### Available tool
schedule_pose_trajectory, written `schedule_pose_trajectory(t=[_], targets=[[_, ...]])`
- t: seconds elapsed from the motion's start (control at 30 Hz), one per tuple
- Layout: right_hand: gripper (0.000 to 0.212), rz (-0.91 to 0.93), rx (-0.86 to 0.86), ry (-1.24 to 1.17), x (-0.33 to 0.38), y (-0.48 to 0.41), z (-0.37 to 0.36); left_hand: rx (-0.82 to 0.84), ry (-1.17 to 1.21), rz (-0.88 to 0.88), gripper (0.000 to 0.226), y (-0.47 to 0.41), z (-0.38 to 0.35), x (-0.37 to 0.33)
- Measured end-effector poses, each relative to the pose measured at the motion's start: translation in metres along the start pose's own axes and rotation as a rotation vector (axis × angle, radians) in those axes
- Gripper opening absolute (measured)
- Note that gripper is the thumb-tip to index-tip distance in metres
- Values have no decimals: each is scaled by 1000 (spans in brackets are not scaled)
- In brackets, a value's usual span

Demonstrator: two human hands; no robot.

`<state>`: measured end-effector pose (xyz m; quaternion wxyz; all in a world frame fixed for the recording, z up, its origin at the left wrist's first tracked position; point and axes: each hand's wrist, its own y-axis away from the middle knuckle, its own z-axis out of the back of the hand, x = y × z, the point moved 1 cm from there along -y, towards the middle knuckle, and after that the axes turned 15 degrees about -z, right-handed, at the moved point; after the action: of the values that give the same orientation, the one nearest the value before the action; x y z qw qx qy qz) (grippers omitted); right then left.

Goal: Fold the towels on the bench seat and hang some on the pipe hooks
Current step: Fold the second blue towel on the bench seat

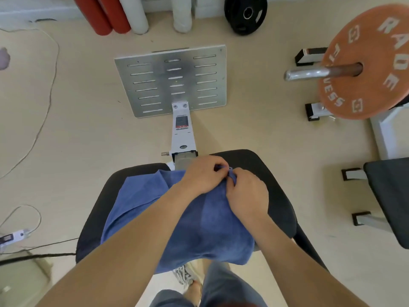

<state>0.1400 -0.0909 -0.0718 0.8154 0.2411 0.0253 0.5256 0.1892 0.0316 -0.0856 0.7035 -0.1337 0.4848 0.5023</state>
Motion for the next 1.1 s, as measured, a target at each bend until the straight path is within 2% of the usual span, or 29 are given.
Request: schedule_pose_trajectory(t=[0.1,0.17,0.23,0.3,0.33,0.4,0.47,0.53,0.6,0.7,0.77,0.83,0.9,0.97,1.1], targets=[[19,5,20,-7,1,1,1,-48,456,272,19,-12,16,6],[18,16,4,16,1,2,0,-51,539,447,18,-19,21,9],[16,19,-15,14,0,2,-2,59,437,455,18,-29,20,9],[10,24,-8,9,0,1,-1,191,311,314,17,-36,16,2],[15,19,0,11,1,1,-1,208,268,253,18,-39,13,1],[24,10,9,1,1,0,-1,143,168,179,31,-42,9,5],[28,-13,3,14,2,0,-1,1,51,136,50,-37,13,7],[38,-28,3,40,1,0,1,-118,28,129,59,-21,26,11],[42,-26,11,53,2,2,4,-124,10,179,61,14,49,20],[40,-34,20,70,-1,1,6,60,-140,214,55,86,70,43],[38,-36,26,68,-2,0,4,90,-206,282,57,127,74,58],[34,-51,26,73,-1,0,1,4,-250,339,48,145,69,66],[32,-44,17,83,-1,0,-1,-100,-376,320,27,144,65,66],[32,-27,16,95,0,0,-2,-203,-464,345,22,138,66,70],[30,-12,17,109,0,-1,-3,-390,-328,688,19,142,84,89]])
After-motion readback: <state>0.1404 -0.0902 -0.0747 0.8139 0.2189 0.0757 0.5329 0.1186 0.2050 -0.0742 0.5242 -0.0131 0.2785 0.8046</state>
